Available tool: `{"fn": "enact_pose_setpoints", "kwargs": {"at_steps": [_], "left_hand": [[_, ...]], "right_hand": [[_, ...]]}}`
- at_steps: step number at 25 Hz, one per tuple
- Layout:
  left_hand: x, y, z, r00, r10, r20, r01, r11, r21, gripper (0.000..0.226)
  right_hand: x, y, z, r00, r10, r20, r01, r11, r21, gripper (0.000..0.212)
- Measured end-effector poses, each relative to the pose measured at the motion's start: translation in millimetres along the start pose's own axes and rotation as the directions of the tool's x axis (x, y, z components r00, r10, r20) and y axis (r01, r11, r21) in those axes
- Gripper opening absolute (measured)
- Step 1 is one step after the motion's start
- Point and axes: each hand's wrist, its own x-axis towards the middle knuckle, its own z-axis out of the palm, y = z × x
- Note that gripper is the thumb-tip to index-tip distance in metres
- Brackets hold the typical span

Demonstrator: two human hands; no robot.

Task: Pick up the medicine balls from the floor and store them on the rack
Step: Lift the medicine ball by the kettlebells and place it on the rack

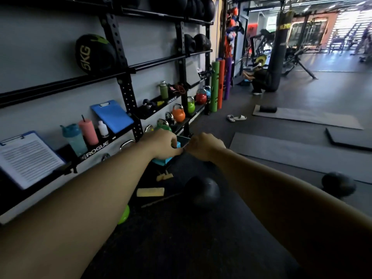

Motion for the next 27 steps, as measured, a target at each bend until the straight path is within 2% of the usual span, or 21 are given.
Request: {"fn": "enact_pose_setpoints", "kwargs": {"at_steps": [3,6,9,14,19,24,27], "left_hand": [[41.0,-2.6,38.4,0.995,0.017,0.095,-0.017,1.000,-0.001,0.044],[89.6,-21.7,72.0,0.991,0.047,0.125,-0.039,0.997,-0.063,0.044],[137.5,-50.7,97.2,0.982,0.079,0.173,-0.060,0.992,-0.109,0.050],[210.5,-93.2,109.5,0.977,0.109,0.183,-0.094,0.991,-0.090,0.053],[278.5,-99.8,152.5,0.954,0.149,0.262,-0.127,0.987,-0.100,0.052],[357.4,-101.3,206.2,0.924,0.095,0.371,-0.080,0.995,-0.057,0.054],[426.9,-103.7,238.1,0.909,0.018,0.416,0.004,0.999,-0.052,0.051]], "right_hand": [[31.0,18.7,35.5,0.996,0.054,0.072,-0.050,0.997,-0.052,0.041],[61.9,39.5,59.0,0.989,0.083,0.123,-0.073,0.994,-0.082,0.039],[101.0,63.5,80.4,0.985,0.130,0.110,-0.121,0.989,-0.081,0.037],[156.8,90.3,105.6,0.974,0.208,0.093,-0.200,0.976,-0.088,0.044],[202.3,134.6,140.1,0.964,0.232,0.127,-0.225,0.972,-0.070,0.050],[262.0,214.4,160.1,0.944,0.273,0.183,-0.264,0.962,-0.073,0.046],[321.9,279.2,173.7,0.926,0.288,0.244,-0.280,0.958,-0.068,0.049]]}}
